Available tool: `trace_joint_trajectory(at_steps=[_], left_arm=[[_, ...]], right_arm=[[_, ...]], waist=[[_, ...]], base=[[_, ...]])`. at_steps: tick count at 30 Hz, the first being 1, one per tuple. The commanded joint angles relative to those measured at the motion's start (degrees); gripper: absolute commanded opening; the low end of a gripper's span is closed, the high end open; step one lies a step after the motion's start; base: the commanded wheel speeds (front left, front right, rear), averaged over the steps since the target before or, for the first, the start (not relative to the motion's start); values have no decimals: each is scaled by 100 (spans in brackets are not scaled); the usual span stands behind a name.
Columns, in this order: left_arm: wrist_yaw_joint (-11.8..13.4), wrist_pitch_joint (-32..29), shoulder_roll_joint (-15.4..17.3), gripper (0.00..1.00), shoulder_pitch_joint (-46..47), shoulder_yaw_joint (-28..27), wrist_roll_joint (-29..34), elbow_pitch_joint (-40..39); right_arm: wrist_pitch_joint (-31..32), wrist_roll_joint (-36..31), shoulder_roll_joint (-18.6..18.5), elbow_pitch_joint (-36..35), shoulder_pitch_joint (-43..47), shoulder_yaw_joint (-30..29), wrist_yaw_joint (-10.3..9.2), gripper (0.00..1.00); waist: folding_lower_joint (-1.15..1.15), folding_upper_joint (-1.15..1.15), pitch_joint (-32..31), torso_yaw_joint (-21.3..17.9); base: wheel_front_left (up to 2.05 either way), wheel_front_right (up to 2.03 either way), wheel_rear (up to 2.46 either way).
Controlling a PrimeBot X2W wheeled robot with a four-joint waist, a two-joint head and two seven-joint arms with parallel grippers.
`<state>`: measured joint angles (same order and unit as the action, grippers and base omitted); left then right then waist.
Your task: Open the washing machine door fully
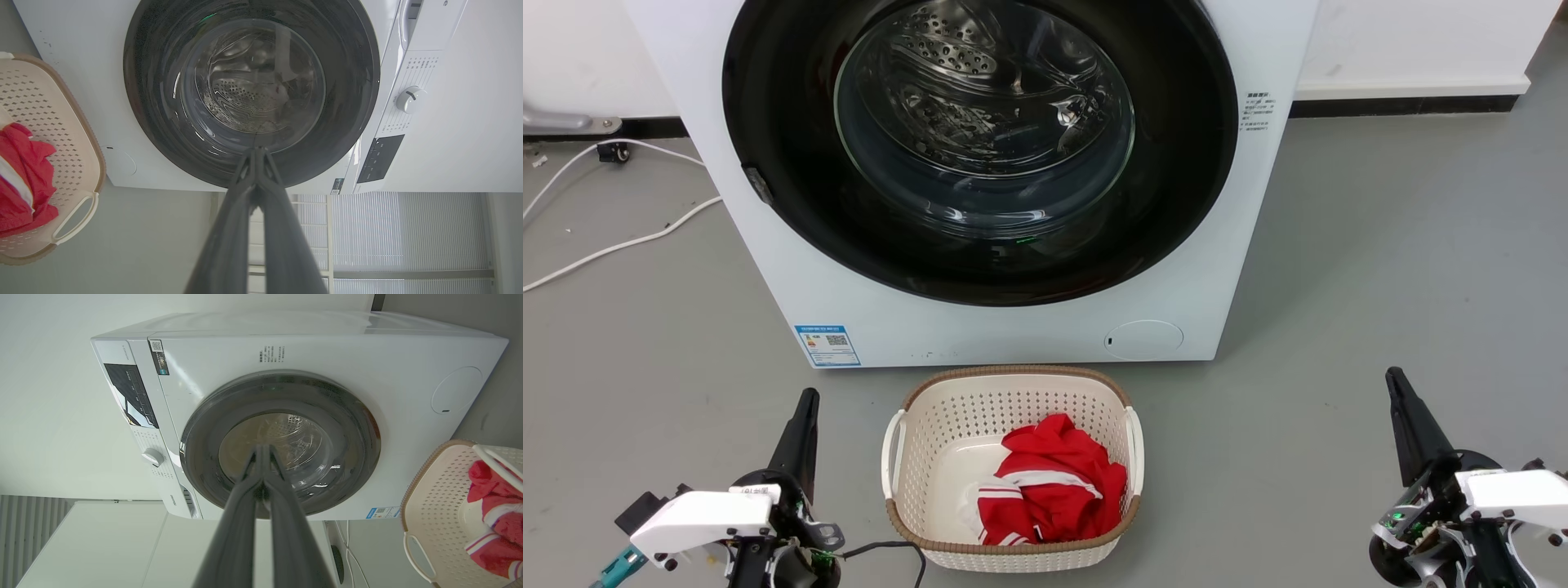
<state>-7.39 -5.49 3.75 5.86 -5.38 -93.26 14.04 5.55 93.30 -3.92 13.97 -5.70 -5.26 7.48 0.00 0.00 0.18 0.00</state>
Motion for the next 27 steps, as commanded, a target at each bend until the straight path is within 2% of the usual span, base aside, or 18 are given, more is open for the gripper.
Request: trace_joint_trajectory(at_steps=[1,2,10,15,20,27], left_arm=[[-19,-27,-2,0,51,-9,36,7],[0,-7,-2,100,0,-2,0,2],[4,174,-29,100,-102,140,54,-58],[2,361,-34,100,-126,142,540,-305],[1,484,-37,100,-133,106,1194,-513],[-1,645,-41,100,-157,133,2254,-729]], right_arm=[[7,-18,14,12,-80,-11,2,0],[1,0,1,2,1,-1,0,100],[-173,-46,20,-107,154,112,0,100],[-360,-395,28,-303,245,125,0,100],[-484,-1049,33,-507,286,123,0,100],[-645,-2414,40,-854,363,167,1,100]], waist=[[0,0,0,0],[0,0,0,0],[0,0,0,2],[0,0,-4,21],[0,0,-7,29],[0,0,-10,45]], base=[[0,0,0],[0,0,0],[0,0,0],[0,0,0],[0,0,0],[0,0,0]])
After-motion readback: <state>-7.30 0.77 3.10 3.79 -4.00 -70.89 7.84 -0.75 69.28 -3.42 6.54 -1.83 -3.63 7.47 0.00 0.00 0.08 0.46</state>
